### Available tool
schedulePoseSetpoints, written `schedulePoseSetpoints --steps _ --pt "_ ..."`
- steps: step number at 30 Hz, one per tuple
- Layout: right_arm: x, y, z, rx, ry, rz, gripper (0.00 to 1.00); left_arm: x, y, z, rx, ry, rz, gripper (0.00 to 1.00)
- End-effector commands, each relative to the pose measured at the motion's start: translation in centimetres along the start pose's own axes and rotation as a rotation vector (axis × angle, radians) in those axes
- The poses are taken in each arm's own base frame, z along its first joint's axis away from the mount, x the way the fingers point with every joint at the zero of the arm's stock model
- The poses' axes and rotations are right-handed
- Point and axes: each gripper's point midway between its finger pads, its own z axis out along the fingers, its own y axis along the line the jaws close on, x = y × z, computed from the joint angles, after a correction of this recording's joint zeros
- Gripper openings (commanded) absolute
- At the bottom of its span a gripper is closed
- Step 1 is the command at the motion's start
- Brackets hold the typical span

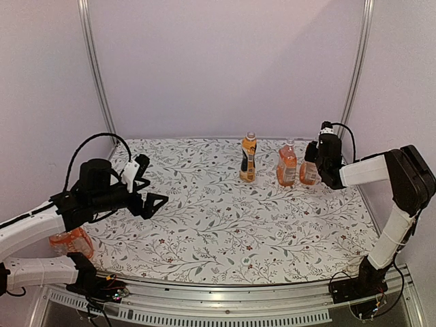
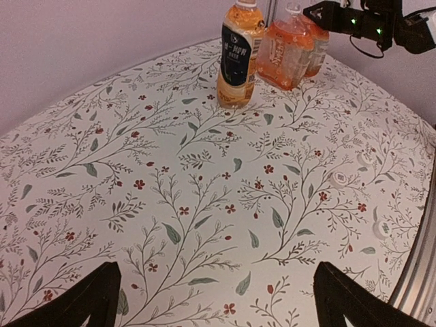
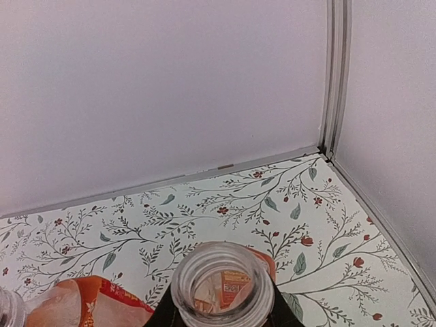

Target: Unscrew the bottle caps

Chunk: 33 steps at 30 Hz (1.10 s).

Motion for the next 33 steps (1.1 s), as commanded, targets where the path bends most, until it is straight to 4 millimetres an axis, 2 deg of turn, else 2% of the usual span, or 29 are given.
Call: schedulePoseSetpoints --steps 1,5,8,10,12,13,20,22,24,28,30,33 --pt "1.4 -1.3 -0.2 0.093 0.051 -0.019 0.02 -1.8 0.4 -0.4 -0.014 -0.049 0.007 1.0" --pt "2.6 -1.3 -0.4 0.103 0.079 -0.037 0.07 -1.9 0.5 -0.3 -0.017 -0.057 0.012 1.0" --pt "3.0 -1.4 -0.5 0.101 0.086 -0.03 0.16 -1.8 0.4 -0.2 -0.013 -0.054 0.009 1.0" --pt "2.9 -1.3 -0.5 0.099 0.084 -0.027 0.29 -1.7 0.4 -0.2 -0.011 -0.051 0.007 1.0" --pt "2.5 -1.0 -0.5 0.082 0.081 -0.022 0.51 -1.7 0.3 -0.2 -0.007 -0.053 0.006 1.0" --pt "2.4 -0.8 -0.5 0.073 0.08 -0.024 0.57 -1.7 0.3 -0.2 -0.003 -0.054 0.007 1.0" --pt "0.6 -0.5 -1.0 0.06 0.064 -0.008 0.74 -1.9 -0.3 -0.3 0.03 -0.055 -0.001 1.0" --pt "-0.1 -0.4 -1.3 0.057 0.059 -0.004 0.83 -2.0 -0.4 -0.3 0.034 -0.057 0.003 1.0" --pt "-0.7 -0.2 -1.5 0.046 0.062 -0.005 0.97 -2.1 -0.6 -0.2 0.045 -0.059 0.004 1.0" --pt "-2.5 0.5 -2.3 0.02 0.105 -0.017 0.99 -2.3 -0.9 -0.2 0.063 -0.06 -0.002 1.0" --pt "-2.9 0.2 -3.3 0.028 0.169 -0.025 0.99 -2.6 -0.8 -0.3 0.057 -0.058 -0.003 1.0" --pt "-4.5 -0.3 -5.3 0.027 0.202 -0.012 0.99 -3.0 -0.8 -0.3 0.056 -0.054 0.007 0.99"
